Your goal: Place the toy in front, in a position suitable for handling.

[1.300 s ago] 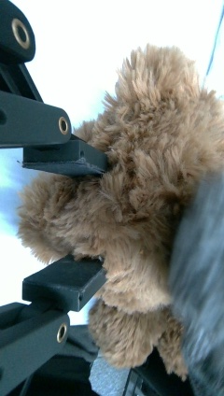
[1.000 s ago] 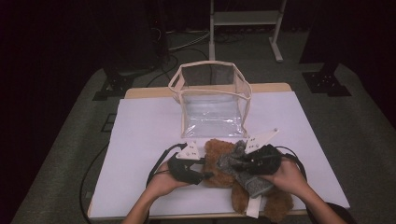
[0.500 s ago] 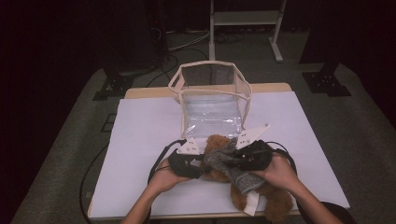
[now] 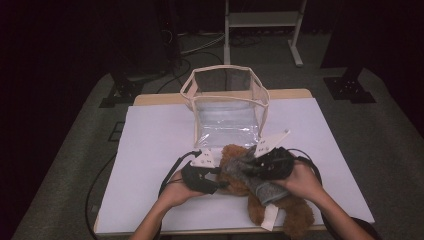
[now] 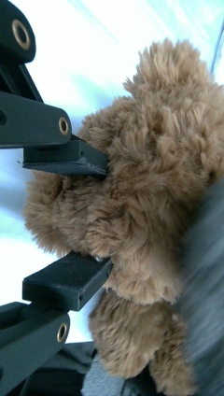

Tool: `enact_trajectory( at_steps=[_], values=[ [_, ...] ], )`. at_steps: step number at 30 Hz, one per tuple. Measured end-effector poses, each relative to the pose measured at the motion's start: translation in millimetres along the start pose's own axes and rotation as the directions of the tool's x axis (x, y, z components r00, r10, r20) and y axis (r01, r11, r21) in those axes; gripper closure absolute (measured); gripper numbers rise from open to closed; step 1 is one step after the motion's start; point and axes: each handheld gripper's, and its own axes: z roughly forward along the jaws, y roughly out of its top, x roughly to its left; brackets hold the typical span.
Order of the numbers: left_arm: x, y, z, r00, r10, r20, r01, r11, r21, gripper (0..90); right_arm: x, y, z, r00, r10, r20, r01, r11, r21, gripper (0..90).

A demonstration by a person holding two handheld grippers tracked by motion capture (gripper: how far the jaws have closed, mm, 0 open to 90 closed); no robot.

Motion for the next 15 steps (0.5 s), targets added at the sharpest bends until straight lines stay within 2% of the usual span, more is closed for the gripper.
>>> enact_trajectory(
  at_steps=[3, 5, 6, 7, 9, 12, 13, 14, 15],
  values=[
    [-3.4, -2.8, -1.4, 0.9998, 0.014, 0.016, -0.014, 0.9997, 0.02, 49.7, -23.5, -1.8, -7.2, 0.998, 0.048, 0.041, -0.048, 0.999, -0.006, 79.7],
    [-4.8, -4.2, -3.1, 0.9997, 0.019, 0.018, -0.02, 0.9994, 0.029, 47.9, -39.2, -7.9, -5.6, 0.9938, 0.11, 0.018, -0.11, 0.994, 0.005, 79.6],
    [-3.9, -3.8, -5.7, 0.9994, 0.029, 0.016, -0.03, 0.999, 0.033, 47.0, -42.0, -10.2, -4.3, 0.9927, 0.12, 0.003, -0.12, 0.993, 0.002, 79.6],
    [-3.0, -3.0, -8.3, 0.9996, 0.016, 0.025, -0.016, 0.9996, 0.025, 46.2, -42.5, -13.0, -2.1, 0.9909, 0.133, -0.022, -0.133, 0.991, -0.004, 79.7],
    [-0.1, 0.8, -13.8, 0.9995, 0.005, 0.031, -0.006, 0.9999, 0.01, 43.6, -37.6, -14.8, 1.2, 0.9899, 0.129, -0.058, -0.13, 0.992, -0.004, 79.7],
    [0.3, 14.9, -23.0, 0.9995, 0.011, 0.029, -0.009, 0.9987, -0.05, 40.7, -20.4, -13.4, 7.8, 0.9867, 0.099, -0.129, -0.098, 0.995, 0.01, 79.7],
    [0.1, 17.7, -23.0, 0.9992, 0.021, 0.035, -0.019, 0.9984, -0.053, 40.8, -12.1, -12.1, 9.8, 0.9868, 0.075, -0.143, -0.074, 0.997, 0.016, 79.7],
    [-0.8, 19.8, -22.0, 0.9988, 0.03, 0.039, -0.028, 0.9985, -0.048, 41.0, -9.6, -11.5, 9.8, 0.9887, 0.054, -0.14, -0.053, 0.998, 0.015, 79.6],
    [-2.6, 21.7, -17.7, 0.998, 0.039, 0.049, -0.038, 0.999, -0.026, 41.5, -7.2, -10.7, 8.7, 0.9889, 0.053, -0.139, -0.052, 0.999, 0.015, 79.7]
  ],
)
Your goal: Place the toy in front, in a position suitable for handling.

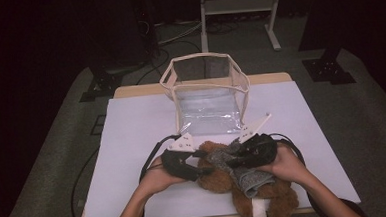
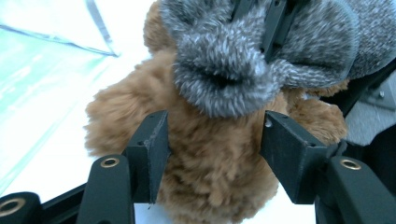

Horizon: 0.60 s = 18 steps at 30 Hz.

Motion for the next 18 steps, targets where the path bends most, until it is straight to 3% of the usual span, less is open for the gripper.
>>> enact_trajectory(
  at_steps=[3, 8, 11, 14, 18],
  values=[
    [-4.6, -2.9, 12.7, 0.9995, 0.03, 0.011, -0.031, 0.9975, 0.064, 42.1, -3.7, 0.1, -8.4, 0.9999, 0.007, 0.009, -0.006, 1.0, -0.019, 79.7],
    [-4.6, -9.0, 10.3, 0.9993, 0.019, 0.033, -0.021, 0.9976, 0.066, 43.3, -31.9, -7.3, -37.7, 0.9919, 0.088, 0.092, -0.081, 0.994, -0.077, 79.6],
    [-4.3, -8.7, 7.1, 0.9992, 0.025, 0.031, -0.028, 0.9967, 0.076, 43.0, -43.0, -17.3, -34.3, 0.9903, 0.119, 0.072, -0.115, 0.992, -0.055, 79.6],
    [-3.5, -3.6, 2.3, 0.9999, 0.014, 0.006, -0.014, 0.9985, 0.052, 34.3, -33.8, -24.1, -17.8, 0.9932, 0.111, 0.035, -0.11, 0.993, -0.038, 79.9],
    [-2.8, 7.9, 0.1, 0.9998, 0.019, -0.008, -0.019, 0.9998, 0.008, 27.7, -8.1, -19.7, -10.4, 0.9989, 0.047, 0.007, -0.047, 0.998, -0.029, 80.0]
  ],
)
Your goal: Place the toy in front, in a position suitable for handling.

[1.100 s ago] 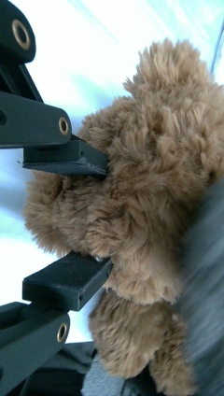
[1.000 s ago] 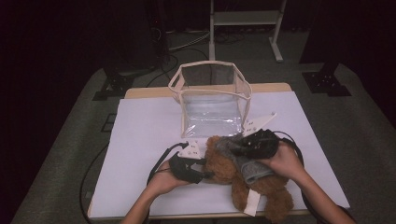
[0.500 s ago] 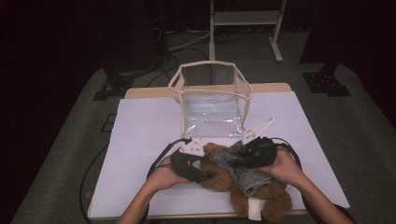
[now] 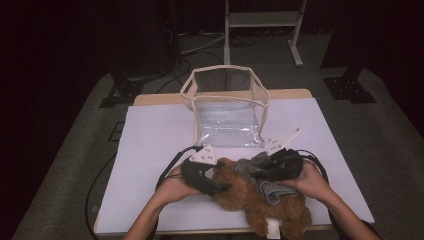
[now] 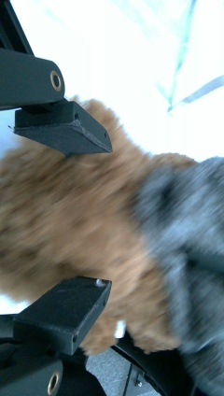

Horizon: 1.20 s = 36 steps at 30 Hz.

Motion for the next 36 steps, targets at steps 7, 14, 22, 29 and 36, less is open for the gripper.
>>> enact_trajectory(
  at_steps=[7, 14, 22, 29, 36],
  values=[
    [-5.3, 0.1, 6.8, 0.9993, 0.03, 0.023, -0.031, 0.9976, 0.061, 39.5, 11.0, 1.1, -12.0, 0.9991, -0.041, -0.009, 0.041, 0.999, -0.014, 79.7],
    [-9.6, -5.7, 2.2, 0.999, 0.029, 0.032, -0.031, 0.9982, 0.052, 40.6, -18.6, -19.9, -47.4, 0.9959, 0.061, 0.067, -0.057, 0.996, -0.064, 79.6],
    [-3.6, 3.2, -3.3, 0.9991, 0.031, 0.028, -0.032, 0.9979, 0.057, 22.1, 0.9, -33.7, -19.7, 0.9994, 0.025, 0.022, -0.024, 0.999, -0.032, 79.8],
    [15.5, 6.6, 5.2, 0.9987, -0.006, 0.051, 0.002, 0.9963, 0.086, 13.2, -8.2, -32.8, -10.6, 0.9991, 0.033, 0.028, -0.032, 0.999, -0.029, 79.8],
    [30.2, 13.8, 22.5, 0.9917, -0.006, 0.129, -0.014, 0.9879, 0.155, 6.7, -10.9, -20.3, -0.7, 0.9999, 0.002, 0.016, -0.002, 1.0, -0.014, 79.6]
  ],
)
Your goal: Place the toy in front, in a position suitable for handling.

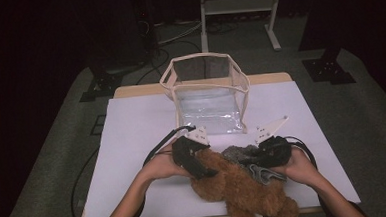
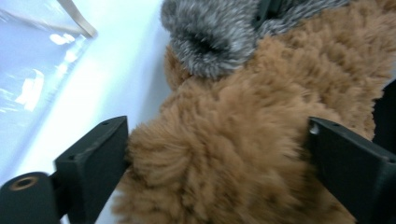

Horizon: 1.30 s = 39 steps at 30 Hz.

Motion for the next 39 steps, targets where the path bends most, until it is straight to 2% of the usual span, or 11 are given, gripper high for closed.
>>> enact_trajectory(
  at_steps=[1, 3, 6, 7, 11, 16, 24, 28, 31, 35, 39],
  values=[
    [8.2, -2.3, 4.9, 0.9974, -0.04, 0.06, 0.04, 0.9992, 0.005, 6.2, -0.3, 0.5, 0.6, 1.0, -0.001, -0.001, 0.001, 1.0, 0.002, 79.6],
    [15.7, -5.0, 10.2, 0.9886, -0.091, 0.119, 0.09, 0.9958, 0.018, 4.2, -1.4, 0.3, 1.2, 1.0, -0.001, -0.008, 0.001, 1.0, -0.001, 79.6],
    [25.0, -10.3, 19.7, 0.9559, -0.161, 0.246, 0.151, 0.9869, 0.056, 6.7, -1.5, -0.4, 0.7, 0.9999, 0.0, -0.013, 0.0, 1.0, -0.004, 79.5],
    [24.8, -11.5, 21.4, 0.9512, -0.161, 0.263, 0.151, 0.9868, 0.06, 12.9, -1.6, -0.4, 0.6, 0.9999, -0.001, -0.014, 0.001, 1.0, -0.005, 79.5],
    [22.4, -13.2, 12.5, 0.9713, -0.133, 0.197, 0.133, 0.991, 0.018, 46.4, -4.7, -0.3, 0.4, 0.9999, 0.003, -0.013, -0.003, 1.0, -0.007, 79.3],
    [24.2, -15.2, -0.1, 0.9882, -0.133, 0.076, 0.137, 0.9887, -0.061, 58.7, -16.9, 5.5, -5.2, 0.9996, 0.027, -0.008, -0.027, 0.999, -0.027, 78.7],
    [39.4, -30.6, -29.1, 0.9807, -0.189, -0.051, 0.181, 0.9756, -0.124, 60.0, -30.7, 39.7, 2.2, 1.0, 0.009, -0.003, -0.009, 1.0, -0.02, 78.6],
    [43.2, -43.5, -51.3, 0.9622, -0.231, -0.144, 0.207, 0.9644, -0.165, 60.9, -35.5, 55.0, 7.4, 1.0, -0.008, -0.005, 0.007, 1.0, -0.022, 78.6],
    [40.1, -57.6, -65.6, 0.9522, -0.254, -0.17, 0.223, 0.9582, -0.179, 60.6, -36.9, 60.8, 12.0, 0.9998, -0.012, -0.014, 0.012, 1.0, -0.022, 78.6],
    [24.8, -73.3, -69.8, 0.957, -0.247, -0.152, 0.221, 0.9605, -0.169, 55.3, -33.4, 60.0, 25.3, 0.9985, -0.013, -0.053, 0.013, 1.0, -0.01, 78.6],
    [14.2, -77.6, -77.4, 0.968, -0.223, -0.116, 0.206, 0.9678, -0.145, 36.8, -20.5, 56.8, 36.8, 0.9921, -0.055, -0.113, 0.054, 0.998, -0.014, 79.3]
  ],
)
